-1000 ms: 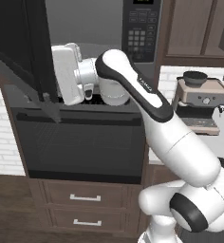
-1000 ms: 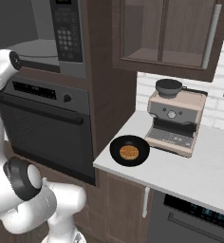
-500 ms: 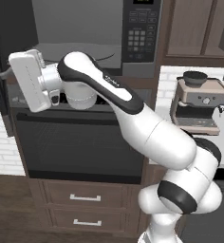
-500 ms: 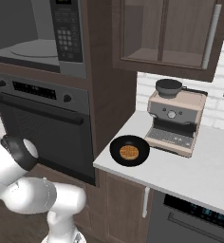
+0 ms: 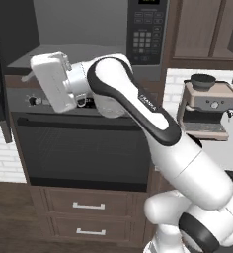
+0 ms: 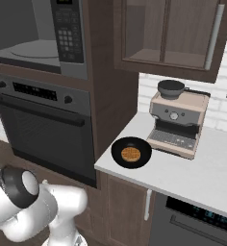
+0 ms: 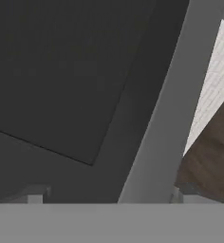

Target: Open the microwave, place the bowl with waffle inside the microwave, then close the microwave door and turn it on.

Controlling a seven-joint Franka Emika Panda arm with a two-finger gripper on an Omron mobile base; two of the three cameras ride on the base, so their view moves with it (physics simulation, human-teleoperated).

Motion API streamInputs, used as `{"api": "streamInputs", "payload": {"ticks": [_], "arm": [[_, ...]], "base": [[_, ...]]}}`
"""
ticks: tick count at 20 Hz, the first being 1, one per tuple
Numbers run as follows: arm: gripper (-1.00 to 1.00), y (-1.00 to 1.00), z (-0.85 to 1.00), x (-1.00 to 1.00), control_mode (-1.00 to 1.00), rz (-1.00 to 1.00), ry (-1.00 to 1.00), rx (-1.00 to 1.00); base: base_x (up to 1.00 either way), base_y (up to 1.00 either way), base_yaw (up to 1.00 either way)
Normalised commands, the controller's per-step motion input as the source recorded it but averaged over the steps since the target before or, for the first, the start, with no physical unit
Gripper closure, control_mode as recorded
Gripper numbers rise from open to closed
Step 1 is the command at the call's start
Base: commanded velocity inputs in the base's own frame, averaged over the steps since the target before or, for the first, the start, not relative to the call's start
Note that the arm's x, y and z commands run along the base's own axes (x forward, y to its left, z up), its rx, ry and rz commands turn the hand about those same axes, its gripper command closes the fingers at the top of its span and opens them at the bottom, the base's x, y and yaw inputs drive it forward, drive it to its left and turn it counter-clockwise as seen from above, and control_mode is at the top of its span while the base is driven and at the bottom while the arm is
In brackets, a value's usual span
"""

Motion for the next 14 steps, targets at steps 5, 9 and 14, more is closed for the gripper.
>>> {"api": "streamInputs", "payload": {"ticks": [5,9,14], "arm": [[-1.00,-1.00,-0.02,-0.84,-1.00,-0.27,-0.11,-0.02],[-1.00,-0.99,0.00,-0.64,-1.00,-0.37,0.00,-0.18],[-1.00,-0.92,0.00,-0.42,-1.00,-0.40,0.06,-0.27]], "base": [[0.00,0.00,0.00],[0.00,0.00,0.00],[0.00,0.00,0.00]]}}
